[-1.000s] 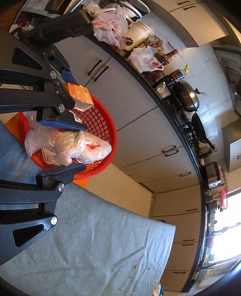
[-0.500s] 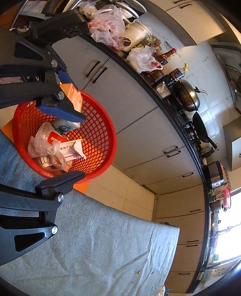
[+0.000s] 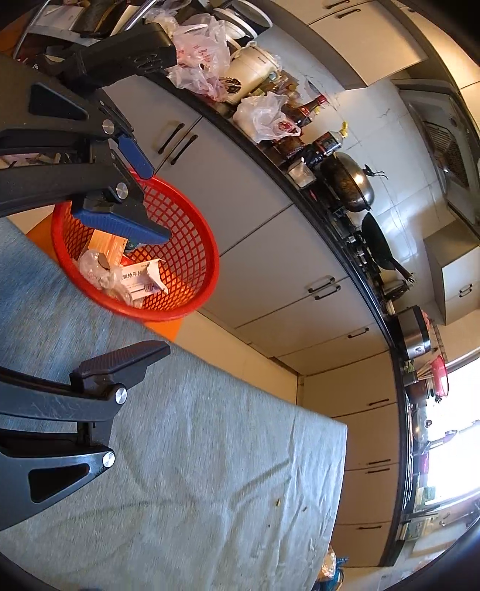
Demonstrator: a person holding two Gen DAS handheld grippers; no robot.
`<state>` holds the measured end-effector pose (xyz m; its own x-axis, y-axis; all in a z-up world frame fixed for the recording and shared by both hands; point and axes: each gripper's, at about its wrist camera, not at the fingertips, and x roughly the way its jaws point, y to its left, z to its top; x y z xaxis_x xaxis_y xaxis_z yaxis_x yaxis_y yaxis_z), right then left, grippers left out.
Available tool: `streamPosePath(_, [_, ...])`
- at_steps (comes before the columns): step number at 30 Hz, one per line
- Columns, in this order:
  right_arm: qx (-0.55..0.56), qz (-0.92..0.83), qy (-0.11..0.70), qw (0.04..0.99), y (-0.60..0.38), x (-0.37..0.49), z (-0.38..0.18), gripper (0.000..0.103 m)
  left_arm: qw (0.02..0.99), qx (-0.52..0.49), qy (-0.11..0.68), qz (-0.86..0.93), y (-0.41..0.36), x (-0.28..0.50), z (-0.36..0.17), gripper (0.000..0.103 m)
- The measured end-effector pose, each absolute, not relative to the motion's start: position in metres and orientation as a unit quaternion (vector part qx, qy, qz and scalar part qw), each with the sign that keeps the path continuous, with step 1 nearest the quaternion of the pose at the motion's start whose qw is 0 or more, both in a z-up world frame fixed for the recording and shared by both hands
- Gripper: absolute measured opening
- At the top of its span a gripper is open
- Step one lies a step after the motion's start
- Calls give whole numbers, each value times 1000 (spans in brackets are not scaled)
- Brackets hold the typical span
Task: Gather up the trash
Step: 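Release the orange box into the basket with the left tool while the right tool drops the bag, then grasp the yellow square container with the right tool while the left tool grasps the white cloth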
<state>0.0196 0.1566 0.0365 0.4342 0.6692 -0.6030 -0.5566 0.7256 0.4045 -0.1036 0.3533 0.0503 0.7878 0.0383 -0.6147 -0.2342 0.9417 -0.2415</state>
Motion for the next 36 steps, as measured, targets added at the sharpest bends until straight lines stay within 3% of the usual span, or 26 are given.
streamPosePath(17, [52,281,364,886,72,15,45,59,937,-97,335,19,256,-86,70,69])
streamPosePath(28, [47,181,339,922,-47,27,53,58,931,-46,361,-38,165,-62,67,69])
streamPosePath(36, [104,73,325,937,-165,49,66,55,925,-5,372,-81,103,-47,68,69])
